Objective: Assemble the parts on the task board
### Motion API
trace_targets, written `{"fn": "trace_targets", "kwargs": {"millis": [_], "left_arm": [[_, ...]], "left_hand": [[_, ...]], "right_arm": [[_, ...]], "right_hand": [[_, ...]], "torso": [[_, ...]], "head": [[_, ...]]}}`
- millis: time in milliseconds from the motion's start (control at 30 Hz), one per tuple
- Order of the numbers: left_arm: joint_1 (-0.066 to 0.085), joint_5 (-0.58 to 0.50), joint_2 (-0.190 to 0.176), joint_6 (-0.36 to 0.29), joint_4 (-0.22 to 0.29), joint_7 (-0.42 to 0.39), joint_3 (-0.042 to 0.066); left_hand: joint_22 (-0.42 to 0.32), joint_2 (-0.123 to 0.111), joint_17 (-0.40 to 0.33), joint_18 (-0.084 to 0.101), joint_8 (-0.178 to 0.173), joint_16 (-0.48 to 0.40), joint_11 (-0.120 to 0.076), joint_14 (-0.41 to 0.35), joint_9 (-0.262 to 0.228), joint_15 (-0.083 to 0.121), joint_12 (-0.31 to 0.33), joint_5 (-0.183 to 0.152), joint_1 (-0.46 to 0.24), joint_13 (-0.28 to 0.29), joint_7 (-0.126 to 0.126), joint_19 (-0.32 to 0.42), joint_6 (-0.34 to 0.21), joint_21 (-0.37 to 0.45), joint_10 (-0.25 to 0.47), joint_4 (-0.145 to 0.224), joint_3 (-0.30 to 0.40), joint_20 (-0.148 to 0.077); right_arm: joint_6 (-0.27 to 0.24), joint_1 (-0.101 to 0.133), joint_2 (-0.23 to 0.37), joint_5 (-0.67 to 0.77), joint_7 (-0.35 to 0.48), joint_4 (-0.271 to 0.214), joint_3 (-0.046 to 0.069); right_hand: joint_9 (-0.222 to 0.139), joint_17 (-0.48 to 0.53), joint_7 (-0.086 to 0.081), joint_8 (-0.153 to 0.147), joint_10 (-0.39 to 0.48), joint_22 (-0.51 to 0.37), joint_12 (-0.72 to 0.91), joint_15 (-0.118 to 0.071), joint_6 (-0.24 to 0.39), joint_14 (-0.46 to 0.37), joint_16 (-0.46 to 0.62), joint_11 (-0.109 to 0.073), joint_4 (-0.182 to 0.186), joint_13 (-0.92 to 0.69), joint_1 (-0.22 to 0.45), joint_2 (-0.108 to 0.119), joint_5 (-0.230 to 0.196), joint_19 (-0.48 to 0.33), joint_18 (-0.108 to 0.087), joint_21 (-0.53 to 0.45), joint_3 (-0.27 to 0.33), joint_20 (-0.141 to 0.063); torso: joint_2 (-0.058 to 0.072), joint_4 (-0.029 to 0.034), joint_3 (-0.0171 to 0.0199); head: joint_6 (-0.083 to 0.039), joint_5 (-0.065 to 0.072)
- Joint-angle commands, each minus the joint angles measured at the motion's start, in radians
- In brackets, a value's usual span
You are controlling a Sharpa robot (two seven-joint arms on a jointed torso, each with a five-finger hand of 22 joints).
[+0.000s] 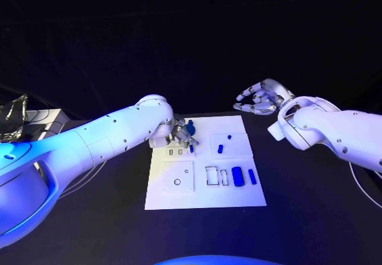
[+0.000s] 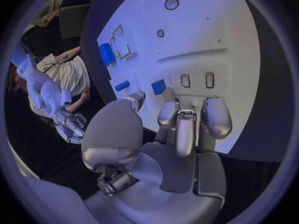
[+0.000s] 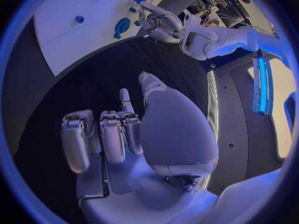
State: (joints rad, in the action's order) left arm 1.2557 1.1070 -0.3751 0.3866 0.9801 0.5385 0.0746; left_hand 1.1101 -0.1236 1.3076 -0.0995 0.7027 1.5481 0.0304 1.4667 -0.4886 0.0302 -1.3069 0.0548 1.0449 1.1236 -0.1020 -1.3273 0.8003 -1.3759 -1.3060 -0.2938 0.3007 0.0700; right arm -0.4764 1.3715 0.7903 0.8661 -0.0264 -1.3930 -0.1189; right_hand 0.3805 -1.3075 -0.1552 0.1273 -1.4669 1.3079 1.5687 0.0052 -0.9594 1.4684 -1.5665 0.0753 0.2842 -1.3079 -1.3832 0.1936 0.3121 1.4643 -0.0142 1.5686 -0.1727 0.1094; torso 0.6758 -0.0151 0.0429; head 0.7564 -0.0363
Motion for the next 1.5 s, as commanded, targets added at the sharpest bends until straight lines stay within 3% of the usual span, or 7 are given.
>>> {"fn": "trace_targets", "kwargs": {"millis": [33,233,400,733,1200,1500], "left_arm": [[0.002,-0.008,0.007,0.008,-0.004,-0.001,-0.001],[0.001,-0.019,0.015,0.003,-0.009,-0.003,-0.003],[0.000,-0.024,0.019,0.011,-0.017,-0.002,-0.008],[-0.001,-0.017,0.018,0.023,-0.024,-0.001,-0.017],[-0.002,-0.026,0.019,0.014,-0.021,-0.004,-0.019],[-0.003,-0.045,0.016,0.003,-0.020,-0.008,-0.020]], "left_hand": [[-0.001,0.013,0.207,0.007,0.004,0.002,-0.001,0.086,-0.003,0.002,0.007,-0.001,0.005,-0.003,-0.001,0.009,-0.006,-0.001,0.008,0.002,-0.001,0.000],[-0.003,0.024,0.207,0.006,0.004,0.001,0.000,0.085,-0.016,0.001,0.011,-0.001,0.039,-0.006,-0.002,0.013,-0.014,0.000,0.013,0.002,0.034,0.001],[-0.003,0.009,0.207,0.006,0.004,0.001,0.000,0.085,-0.027,0.000,0.011,-0.001,0.047,-0.006,-0.003,0.016,-0.015,0.000,0.014,0.001,0.079,0.002],[-0.001,0.005,0.207,0.006,0.005,0.001,0.000,0.085,-0.030,0.000,0.010,-0.001,0.046,-0.005,-0.003,0.015,-0.013,-0.001,0.014,0.002,0.089,0.002],[-0.007,-0.004,0.205,0.005,0.006,0.000,0.000,0.084,-0.040,0.000,0.013,-0.001,0.051,-0.009,-0.002,0.020,-0.013,0.001,0.017,0.003,0.116,0.003],[-0.012,-0.028,0.204,0.003,0.002,-0.002,-0.003,0.083,-0.071,0.003,0.035,-0.001,0.105,-0.038,0.000,0.028,-0.019,0.004,0.038,0.017,0.264,0.002]], "right_arm": [[0.011,0.000,-0.001,0.015,0.001,-0.002,0.000],[0.011,0.000,-0.004,0.016,0.002,-0.002,0.000],[0.012,0.000,-0.005,0.017,0.002,-0.002,0.000],[0.013,0.000,-0.004,0.018,0.001,-0.003,0.000],[0.018,0.000,-0.007,0.026,-0.001,-0.001,0.000],[0.028,-0.001,-0.014,0.030,-0.005,0.007,0.000]], "right_hand": [[0.001,-0.263,-0.002,0.001,-0.104,0.263,0.002,-0.003,0.008,0.102,-0.004,0.000,0.003,-0.263,0.003,0.008,0.004,0.107,0.014,0.002,-0.001,-0.004],[0.001,-0.263,-0.002,0.001,-0.104,0.263,0.002,-0.003,0.008,0.102,-0.004,0.000,0.003,-0.263,0.003,0.008,0.004,0.107,0.014,0.002,-0.001,-0.004],[0.002,-0.263,-0.002,0.001,-0.104,0.263,0.002,-0.002,0.009,0.102,-0.004,0.000,0.003,-0.263,0.005,0.008,0.005,0.107,0.014,0.002,-0.001,-0.003],[0.002,-0.263,-0.002,0.002,-0.104,0.263,0.002,-0.002,0.009,0.102,-0.004,0.000,0.003,-0.263,0.005,0.008,0.005,0.107,0.014,0.002,-0.001,-0.003],[0.003,-0.263,-0.002,0.003,-0.104,0.263,0.002,-0.002,0.008,0.102,-0.004,0.000,0.003,-0.263,0.007,0.008,0.003,0.107,0.014,0.002,0.000,-0.003],[0.003,-0.263,-0.002,0.003,-0.104,0.263,0.002,-0.002,0.008,0.102,-0.004,0.000,0.003,-0.263,0.007,0.008,0.003,0.107,0.014,0.002,0.000,-0.003]], "torso": [[0.004,-0.0014,-0.0010],[0.003,-0.0022,-0.0006],[0.004,-0.0020,-0.0005],[0.004,-0.0011,0.0007],[0.005,-0.0001,0.0008],[0.006,0.0005,0.0023]], "head": [[-0.001,-0.001],[0.003,-0.001],[0.005,0.002],[0.010,0.005],[0.014,0.003],[0.017,-0.001]]}}
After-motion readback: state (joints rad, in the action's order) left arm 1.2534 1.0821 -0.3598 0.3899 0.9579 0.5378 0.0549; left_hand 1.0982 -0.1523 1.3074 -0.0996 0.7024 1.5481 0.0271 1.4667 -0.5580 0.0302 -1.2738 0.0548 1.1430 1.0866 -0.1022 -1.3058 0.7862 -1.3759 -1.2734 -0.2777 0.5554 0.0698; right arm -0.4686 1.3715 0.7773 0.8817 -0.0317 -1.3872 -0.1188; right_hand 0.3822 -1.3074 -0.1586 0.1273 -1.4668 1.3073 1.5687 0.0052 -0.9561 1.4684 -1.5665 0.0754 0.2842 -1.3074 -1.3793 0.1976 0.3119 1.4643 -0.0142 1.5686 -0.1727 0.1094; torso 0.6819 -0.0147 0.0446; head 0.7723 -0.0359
